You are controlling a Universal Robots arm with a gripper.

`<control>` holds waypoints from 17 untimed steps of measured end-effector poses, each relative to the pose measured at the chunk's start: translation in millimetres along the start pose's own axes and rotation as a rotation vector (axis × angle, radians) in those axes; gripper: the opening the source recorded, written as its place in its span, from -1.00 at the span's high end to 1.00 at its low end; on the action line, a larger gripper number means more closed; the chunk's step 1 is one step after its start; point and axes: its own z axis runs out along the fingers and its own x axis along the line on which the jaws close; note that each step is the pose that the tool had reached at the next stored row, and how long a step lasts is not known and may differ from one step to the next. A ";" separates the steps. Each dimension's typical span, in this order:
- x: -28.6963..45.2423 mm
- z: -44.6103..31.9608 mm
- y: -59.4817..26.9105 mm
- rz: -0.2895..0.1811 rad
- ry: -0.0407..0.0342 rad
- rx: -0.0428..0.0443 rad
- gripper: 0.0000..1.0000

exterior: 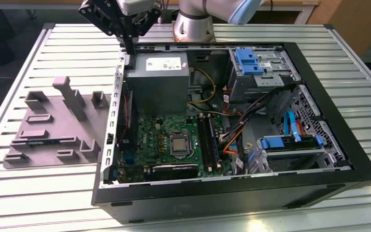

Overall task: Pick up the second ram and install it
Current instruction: 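Reach for the second ram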

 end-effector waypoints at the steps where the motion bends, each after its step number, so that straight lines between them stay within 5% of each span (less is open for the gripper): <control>1: 0.5 0.0 0.0 0.000 0.0000 0.0000 0.79; 17: 7.9 -0.2 -0.6 0.000 0.0000 0.0000 0.79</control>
